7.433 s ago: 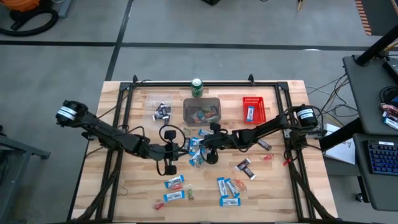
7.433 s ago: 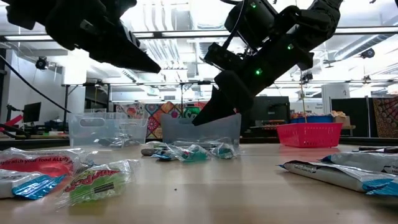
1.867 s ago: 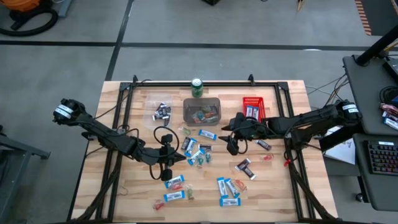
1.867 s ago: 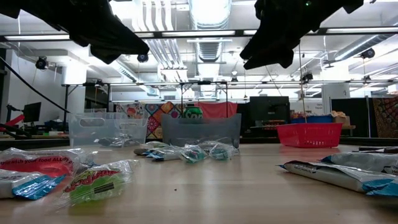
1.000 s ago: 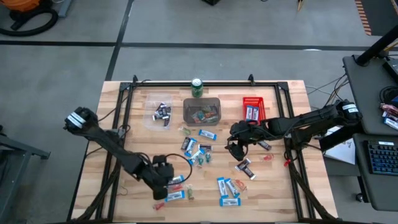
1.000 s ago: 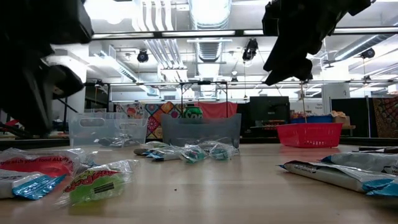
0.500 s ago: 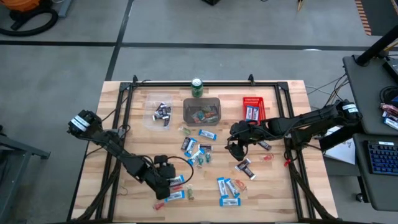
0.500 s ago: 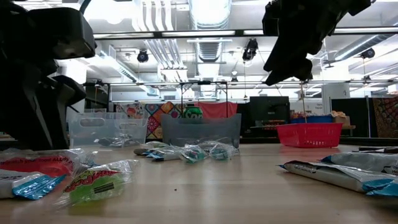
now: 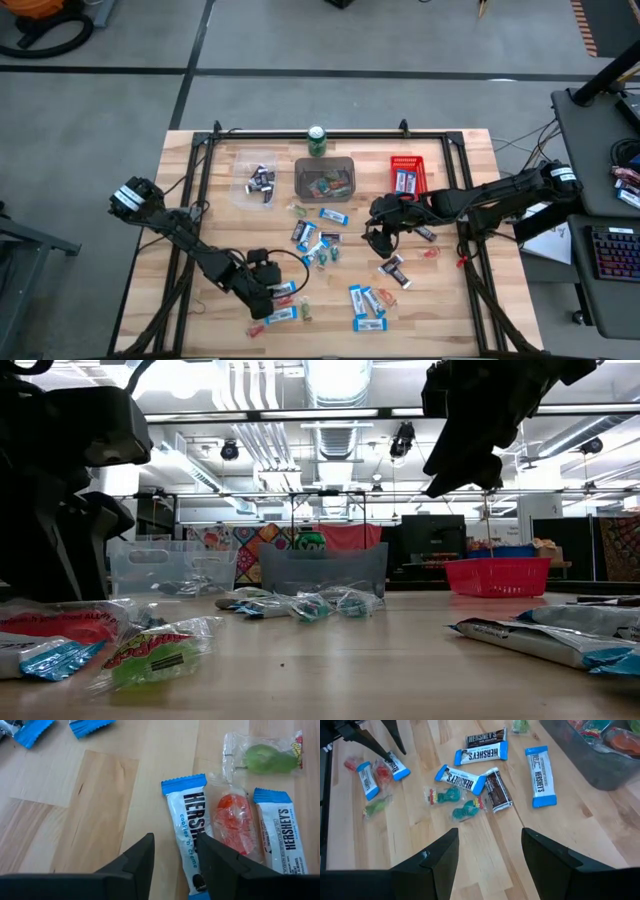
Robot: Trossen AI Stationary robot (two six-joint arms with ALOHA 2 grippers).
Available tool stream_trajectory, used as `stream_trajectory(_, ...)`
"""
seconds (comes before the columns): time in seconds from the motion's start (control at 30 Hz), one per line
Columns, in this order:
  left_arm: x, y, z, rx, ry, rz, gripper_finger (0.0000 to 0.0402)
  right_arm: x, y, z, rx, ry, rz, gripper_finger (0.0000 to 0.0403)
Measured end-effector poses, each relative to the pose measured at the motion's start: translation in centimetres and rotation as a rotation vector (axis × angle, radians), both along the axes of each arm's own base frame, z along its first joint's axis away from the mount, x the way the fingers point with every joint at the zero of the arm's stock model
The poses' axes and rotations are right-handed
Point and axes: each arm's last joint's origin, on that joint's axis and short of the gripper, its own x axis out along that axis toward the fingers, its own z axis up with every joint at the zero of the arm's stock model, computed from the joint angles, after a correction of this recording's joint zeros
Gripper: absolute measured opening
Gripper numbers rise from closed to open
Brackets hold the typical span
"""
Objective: Organize candy in baskets
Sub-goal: Put the white chocolate bar into the red bin
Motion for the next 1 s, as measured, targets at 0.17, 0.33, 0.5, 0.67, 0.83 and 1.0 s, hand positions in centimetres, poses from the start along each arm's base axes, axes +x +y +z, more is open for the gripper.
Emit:
stream_trajectory(0.17,0.0,0.0,0.0,0.004,0.001,-0.006,0.0116,0.0,0.0,0.0,-0.011,-0.001,-0.012,0.0205)
stream_trajectory(0.33,-0.2,0.1,-0.2,0.015,0.006,-0.016,0.0062,0.0,-0.1,-0.1,-0.012,0.002,-0.013,0.0205)
stream_trajectory(0.5,-0.5,0.5,-0.4,0.058,0.029,-0.007,0.0008,-0.1,-0.1,-0.1,-0.014,0.002,-0.014,0.0205)
stream_trajectory(0.67,-0.8,0.9,-0.4,0.163,0.026,-0.011,0.0002,0.0,-0.2,-0.2,-0.051,-0.003,-0.047,0.0205)
stream_trajectory(0.83,-1.4,1.7,-0.1,0.273,0.033,0.009,0.0,-0.1,-0.3,-0.3,-0.07,-0.004,-0.067,0.0205)
stream_trajectory(1.0,-1.6,1.8,0.8,0.265,0.011,0.018,0.0001,-0.1,-0.3,-0.3,-0.068,-0.006,-0.069,0.0205)
